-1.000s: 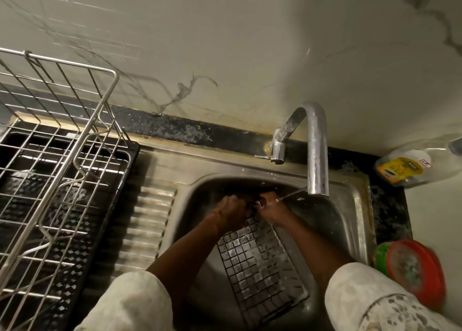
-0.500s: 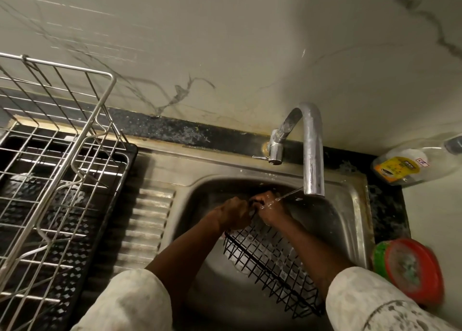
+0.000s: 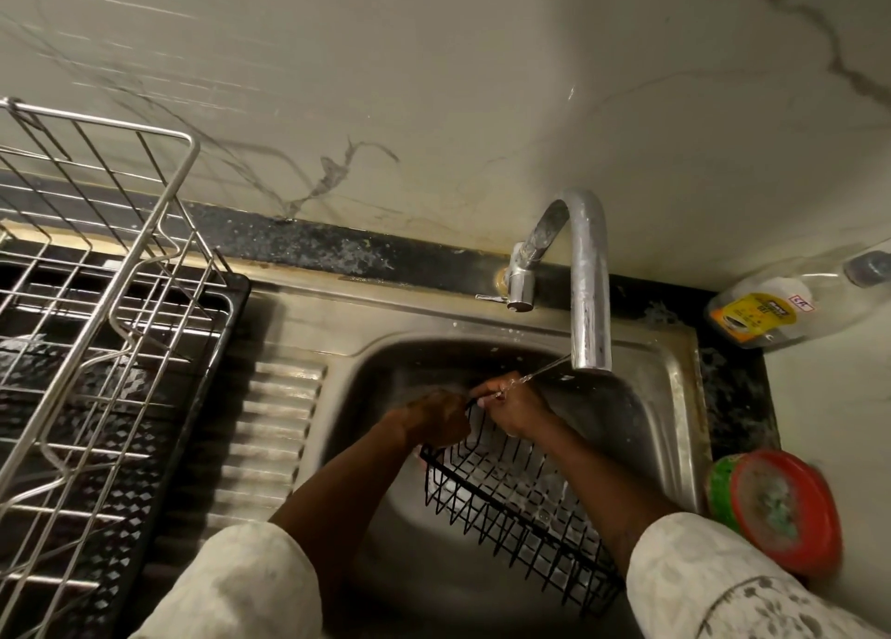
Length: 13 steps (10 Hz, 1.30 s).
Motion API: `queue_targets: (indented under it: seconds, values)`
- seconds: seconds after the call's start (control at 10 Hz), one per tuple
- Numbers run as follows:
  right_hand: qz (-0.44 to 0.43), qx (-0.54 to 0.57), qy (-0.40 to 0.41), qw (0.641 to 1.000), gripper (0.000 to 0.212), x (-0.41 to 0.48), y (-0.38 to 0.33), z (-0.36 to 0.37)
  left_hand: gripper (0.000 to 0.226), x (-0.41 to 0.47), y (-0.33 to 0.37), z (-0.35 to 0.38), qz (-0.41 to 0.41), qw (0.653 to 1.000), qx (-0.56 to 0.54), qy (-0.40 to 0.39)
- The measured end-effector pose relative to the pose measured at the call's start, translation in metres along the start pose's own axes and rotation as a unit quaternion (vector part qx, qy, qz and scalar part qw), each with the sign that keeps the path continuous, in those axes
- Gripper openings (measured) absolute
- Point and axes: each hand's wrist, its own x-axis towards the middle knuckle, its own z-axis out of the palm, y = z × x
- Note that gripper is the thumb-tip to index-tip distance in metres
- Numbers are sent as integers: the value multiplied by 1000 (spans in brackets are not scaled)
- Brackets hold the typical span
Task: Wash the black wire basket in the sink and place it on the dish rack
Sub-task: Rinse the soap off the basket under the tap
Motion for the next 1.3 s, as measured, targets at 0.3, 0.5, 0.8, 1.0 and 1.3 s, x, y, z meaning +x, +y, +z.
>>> queue_targets:
  seconds: [0.3,0.5,0.8,1.0,1.3]
  values:
    - [-48,-31,-31,998,19,9,-8,16,32,-20,-22,-12,-48,996,-54,52]
    - [-52,-12,2,999,20,-6,8,-7,26,-32,-39,-24,-111,979,-163,49]
    - [-58,55,25,996,16,-6,8,6,13,-14,-28,-9,-81,984,48,153]
    - [-63,56,29,996,12,-1,0,7,30,2,-39,-13,-9,984,91,154]
    - [-103,-72,-11,992,30,6,-15,12,33,16,-36,-2,5,993,28,111]
